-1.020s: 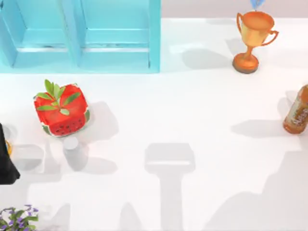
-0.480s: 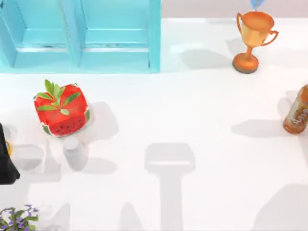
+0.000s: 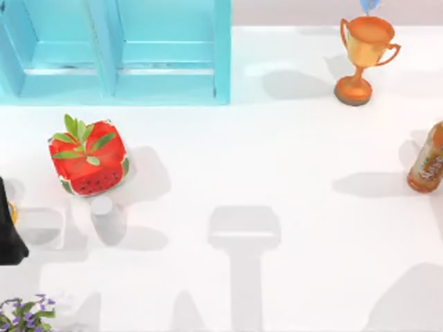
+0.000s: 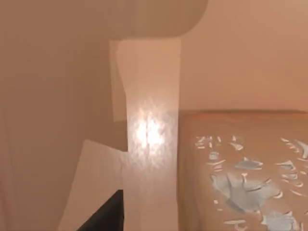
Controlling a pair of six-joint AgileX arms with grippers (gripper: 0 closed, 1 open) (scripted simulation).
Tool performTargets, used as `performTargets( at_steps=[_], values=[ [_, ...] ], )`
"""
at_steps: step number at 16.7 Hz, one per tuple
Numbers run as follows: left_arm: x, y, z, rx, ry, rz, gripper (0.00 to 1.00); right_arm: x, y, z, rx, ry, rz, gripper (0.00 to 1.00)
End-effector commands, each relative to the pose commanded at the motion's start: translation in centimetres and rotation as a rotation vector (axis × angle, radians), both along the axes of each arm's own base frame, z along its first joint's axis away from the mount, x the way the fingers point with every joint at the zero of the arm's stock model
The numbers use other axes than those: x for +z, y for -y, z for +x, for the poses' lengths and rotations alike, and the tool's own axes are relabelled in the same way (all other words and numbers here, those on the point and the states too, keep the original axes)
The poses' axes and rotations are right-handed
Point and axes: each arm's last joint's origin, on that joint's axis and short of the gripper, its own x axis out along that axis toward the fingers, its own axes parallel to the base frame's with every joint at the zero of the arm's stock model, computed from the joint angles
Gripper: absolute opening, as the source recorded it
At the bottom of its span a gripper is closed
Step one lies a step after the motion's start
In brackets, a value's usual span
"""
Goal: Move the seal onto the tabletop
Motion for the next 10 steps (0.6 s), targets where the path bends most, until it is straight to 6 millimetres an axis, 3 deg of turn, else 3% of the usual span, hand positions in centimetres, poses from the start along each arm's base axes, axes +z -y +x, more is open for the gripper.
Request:
performTargets(
  at_steps=[10],
  values=[
    [0.0,0.0,0.0,0.0,0.0,0.0,1.0,0.0,0.0,0.0,0.0,0.0,0.0,0.02]
  ],
)
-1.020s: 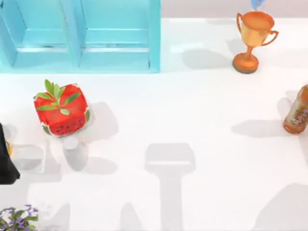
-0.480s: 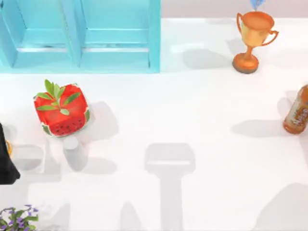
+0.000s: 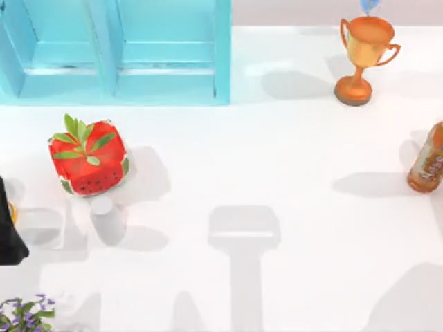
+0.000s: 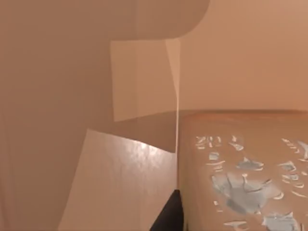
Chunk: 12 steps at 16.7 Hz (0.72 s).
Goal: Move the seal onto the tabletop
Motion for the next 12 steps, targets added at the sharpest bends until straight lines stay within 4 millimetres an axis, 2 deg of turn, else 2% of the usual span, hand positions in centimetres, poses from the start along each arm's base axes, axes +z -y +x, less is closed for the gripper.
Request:
performTargets(
  at_steps=[10,12],
  values=[
    [0.0,0.0,0.0,0.0,0.0,0.0,1.0,0.12,-0.01,0.04,-0.002,0.002,-0.002,0.0],
    [0.0,0.0,0.0,0.0,0.0,0.0,1.0,0.84,-0.41,0.69,-0.016,0.0,-0.009,0.0]
  ],
)
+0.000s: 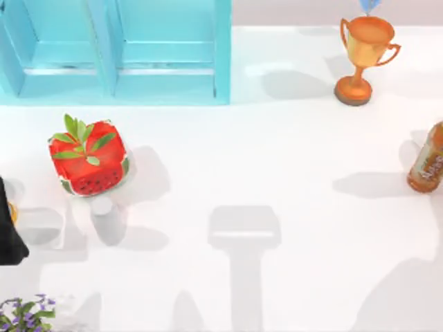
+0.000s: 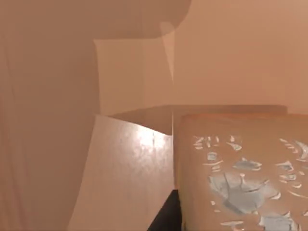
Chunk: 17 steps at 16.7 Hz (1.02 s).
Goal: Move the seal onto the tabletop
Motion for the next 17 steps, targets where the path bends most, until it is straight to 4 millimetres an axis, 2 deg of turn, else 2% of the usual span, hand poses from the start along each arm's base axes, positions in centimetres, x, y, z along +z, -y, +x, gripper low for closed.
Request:
performTargets(
  at_steps=[3,7,10,12,14,17],
  values=[
    [0.0,0.0,0.0,0.0,0.0,0.0,1.0,2.8,-1.9,1.9,-0.051,0.006,-0.02,0.0],
    [0.0,0.0,0.0,0.0,0.0,0.0,1.0,7.9,-7.2,3.1,-0.107,0.002,-0.025,0.0],
    [0.0,0.0,0.0,0.0,0.0,0.0,1.0,11.3,-11.4,2.0,-0.061,-0.009,-0.013,0.0],
    [0.0,0.0,0.0,0.0,0.0,0.0,1.0,13.0,-13.3,0.7,-0.024,-0.006,-0.003,0.0],
    [0.0,0.0,0.0,0.0,0.0,0.0,1.0,14.0,-14.4,-0.3,0.006,0.0,0.005,0.0],
    [0.0,0.0,0.0,0.0,0.0,0.0,1.0,14.2,-14.6,-0.5,0.014,0.002,0.007,0.0]
  ],
)
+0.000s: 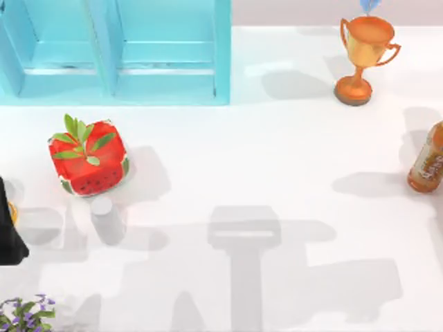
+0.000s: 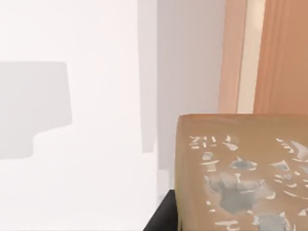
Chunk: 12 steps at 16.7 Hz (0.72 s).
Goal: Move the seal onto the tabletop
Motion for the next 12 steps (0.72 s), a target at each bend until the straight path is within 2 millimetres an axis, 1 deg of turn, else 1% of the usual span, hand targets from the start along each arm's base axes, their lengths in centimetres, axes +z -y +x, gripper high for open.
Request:
performTargets(
  at_steps=[3,5,6,8,9,11,12],
  values=[
    [0.0,0.0,0.0,0.0,0.0,0.0,1.0,-0.2,0.1,0.2,-0.006,-0.004,0.0,0.0],
    [0.0,0.0,0.0,0.0,0.0,0.0,1.0,-0.2,-0.9,1.1,-0.005,0.0,0.0,0.0],
    [0.0,0.0,0.0,0.0,0.0,0.0,1.0,-0.3,-2.0,2.0,-0.004,0.002,0.0,0.0],
    [0.0,0.0,0.0,0.0,0.0,0.0,1.0,-1.0,-5.0,4.2,0.0,0.0,0.0,0.0],
    [0.0,0.0,0.0,0.0,0.0,0.0,1.0,-1.7,-7.1,5.5,0.001,-0.006,-0.002,0.0],
    [0.0,0.0,0.0,0.0,0.0,0.0,1.0,-3.7,-12.0,7.6,0.001,-0.017,-0.007,0.0],
    [0.0,0.0,0.0,0.0,0.0,0.0,1.0,-4.9,-14.8,8.3,-0.001,-0.021,-0.009,0.0]
  ],
)
